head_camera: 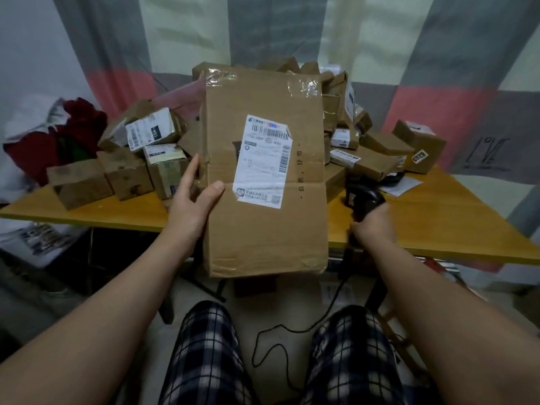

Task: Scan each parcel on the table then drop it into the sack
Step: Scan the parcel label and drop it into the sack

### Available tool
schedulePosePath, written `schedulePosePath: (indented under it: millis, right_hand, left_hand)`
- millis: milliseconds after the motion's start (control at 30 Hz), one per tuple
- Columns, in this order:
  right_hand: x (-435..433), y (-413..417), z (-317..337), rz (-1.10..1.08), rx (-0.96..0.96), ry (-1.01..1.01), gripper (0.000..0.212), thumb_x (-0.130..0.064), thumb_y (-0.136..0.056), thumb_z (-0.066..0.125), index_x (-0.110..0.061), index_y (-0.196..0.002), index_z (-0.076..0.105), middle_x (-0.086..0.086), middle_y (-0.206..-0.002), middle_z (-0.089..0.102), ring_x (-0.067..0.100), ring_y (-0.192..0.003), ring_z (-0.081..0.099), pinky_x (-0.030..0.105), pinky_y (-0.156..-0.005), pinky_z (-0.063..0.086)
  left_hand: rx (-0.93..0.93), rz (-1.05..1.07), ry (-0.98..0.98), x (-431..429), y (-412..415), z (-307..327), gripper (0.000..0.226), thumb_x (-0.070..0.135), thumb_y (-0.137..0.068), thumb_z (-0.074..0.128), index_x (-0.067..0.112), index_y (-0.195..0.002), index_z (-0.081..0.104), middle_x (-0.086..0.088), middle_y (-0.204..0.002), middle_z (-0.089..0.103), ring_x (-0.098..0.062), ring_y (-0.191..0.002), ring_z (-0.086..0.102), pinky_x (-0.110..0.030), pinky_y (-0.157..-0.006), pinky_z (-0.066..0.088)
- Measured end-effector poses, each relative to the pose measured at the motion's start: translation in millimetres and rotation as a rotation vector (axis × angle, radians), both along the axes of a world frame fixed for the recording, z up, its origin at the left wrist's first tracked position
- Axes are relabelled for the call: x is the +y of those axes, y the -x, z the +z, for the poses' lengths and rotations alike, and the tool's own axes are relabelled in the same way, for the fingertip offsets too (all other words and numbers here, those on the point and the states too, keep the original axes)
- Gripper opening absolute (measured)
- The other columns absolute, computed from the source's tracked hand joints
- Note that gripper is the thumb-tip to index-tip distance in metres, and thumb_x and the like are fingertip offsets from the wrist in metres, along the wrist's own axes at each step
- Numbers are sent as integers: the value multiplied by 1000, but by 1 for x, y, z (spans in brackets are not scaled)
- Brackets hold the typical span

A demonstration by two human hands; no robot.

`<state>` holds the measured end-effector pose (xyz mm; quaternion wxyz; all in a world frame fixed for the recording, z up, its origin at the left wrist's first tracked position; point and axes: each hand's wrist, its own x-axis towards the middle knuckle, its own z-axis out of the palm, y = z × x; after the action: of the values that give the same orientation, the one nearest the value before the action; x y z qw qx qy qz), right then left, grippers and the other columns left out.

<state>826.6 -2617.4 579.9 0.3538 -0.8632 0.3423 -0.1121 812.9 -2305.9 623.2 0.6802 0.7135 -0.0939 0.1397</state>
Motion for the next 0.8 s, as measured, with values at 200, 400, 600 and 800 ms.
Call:
schedulePosePath:
  millis: [200,400,600,800]
  right_hand:
    - [12,36,-1,-110,-483,-535,40,-14,-85,65,-13,-117,41,13,-107,57,26,-84,61,39,-74,51]
    - [49,92,48,194,-848,-726,8,-11,-90,62,-6,-93,58,4,-68,58,13,-51,56,25,-49,48]
    - [91,113,106,526,-808,-633,21,-15,-90,63,-7,-72,59,4,-53,57,19,-46,57,27,-45,49]
    - [112,110,139,576,-829,-650,30,-22,-91,62,-5,-66,59,7,-52,56,21,-45,57,28,-45,50]
  left_hand:
    - [-20,17,38,-8,0,-3,63,24,-94,58,33,-149,28,12,-126,55,3,-103,60,-13,-74,50]
    - [-80,-2,0,-10,11,2,80,50,-73,63,44,-144,25,3,-142,48,-12,-121,55,-34,-96,50]
    - [-211,31,-32,-6,18,24,85,53,-73,63,43,-146,22,8,-147,40,-6,-129,47,-39,-106,43]
    - [-275,122,-28,-4,16,46,83,45,-78,69,40,-148,25,4,-143,46,-8,-127,50,-45,-106,43]
